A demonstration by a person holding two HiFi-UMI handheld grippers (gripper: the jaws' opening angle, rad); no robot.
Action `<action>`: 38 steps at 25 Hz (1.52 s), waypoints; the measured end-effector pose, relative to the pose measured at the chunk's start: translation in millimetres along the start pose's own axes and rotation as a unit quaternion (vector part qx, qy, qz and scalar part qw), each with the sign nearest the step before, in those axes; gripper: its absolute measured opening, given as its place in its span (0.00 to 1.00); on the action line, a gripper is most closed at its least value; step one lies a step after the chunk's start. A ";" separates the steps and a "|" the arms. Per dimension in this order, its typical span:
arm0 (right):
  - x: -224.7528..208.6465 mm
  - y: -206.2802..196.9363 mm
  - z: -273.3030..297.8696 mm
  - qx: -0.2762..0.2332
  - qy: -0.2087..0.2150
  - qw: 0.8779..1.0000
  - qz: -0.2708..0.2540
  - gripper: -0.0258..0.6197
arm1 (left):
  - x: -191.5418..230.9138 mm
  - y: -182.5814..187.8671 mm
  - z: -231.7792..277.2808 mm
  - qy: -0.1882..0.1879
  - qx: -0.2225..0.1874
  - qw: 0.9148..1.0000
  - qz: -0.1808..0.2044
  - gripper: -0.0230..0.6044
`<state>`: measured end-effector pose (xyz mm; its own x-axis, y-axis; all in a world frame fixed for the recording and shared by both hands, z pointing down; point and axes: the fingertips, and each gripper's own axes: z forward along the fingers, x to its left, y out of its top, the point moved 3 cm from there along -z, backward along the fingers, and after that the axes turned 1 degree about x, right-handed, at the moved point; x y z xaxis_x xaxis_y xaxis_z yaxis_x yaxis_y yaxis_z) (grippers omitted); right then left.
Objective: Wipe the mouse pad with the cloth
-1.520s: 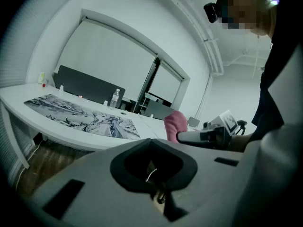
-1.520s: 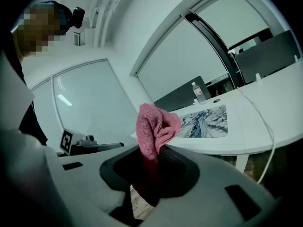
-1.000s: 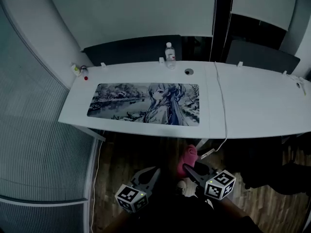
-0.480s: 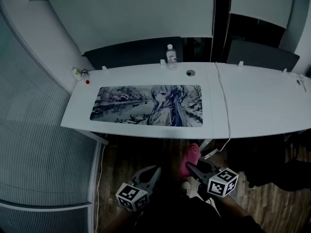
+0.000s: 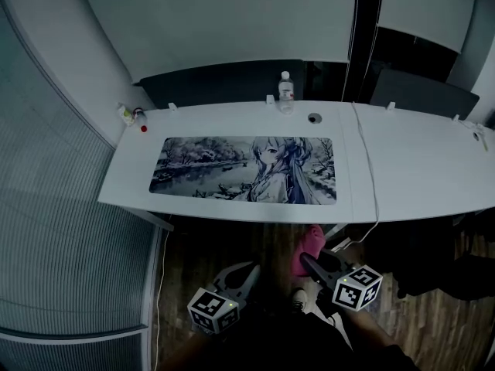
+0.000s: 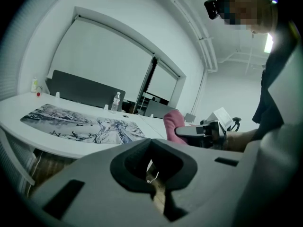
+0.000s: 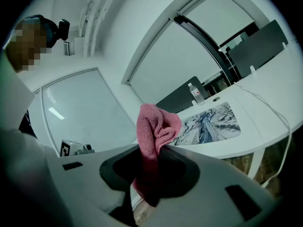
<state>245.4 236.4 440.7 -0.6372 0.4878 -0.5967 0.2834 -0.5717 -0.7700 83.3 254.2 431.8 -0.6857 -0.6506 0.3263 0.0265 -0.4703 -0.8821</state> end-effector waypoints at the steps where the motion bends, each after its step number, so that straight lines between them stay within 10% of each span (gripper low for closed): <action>1: 3.1 0.3 5.6 -0.001 -0.003 1.000 0.001 0.20 | 6.0 1.6 -2.6 -0.002 0.000 1.000 0.001 0.05; 18: 25.9 -0.1 91.2 -0.017 -0.082 0.996 0.015 0.20 | 116.5 20.1 -31.8 -0.045 0.010 0.999 0.012 0.04; 38: -48.6 27.0 123.4 -0.023 -0.207 0.976 0.062 0.20 | 174.1 33.7 -11.6 -0.085 0.026 0.996 0.011 0.05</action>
<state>195.7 115.8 476.7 -0.8286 0.1034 -0.5502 0.4020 -0.5742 -0.7132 -43.6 132.0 455.0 -0.5509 -0.7513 0.3634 0.0817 -0.4819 -0.8724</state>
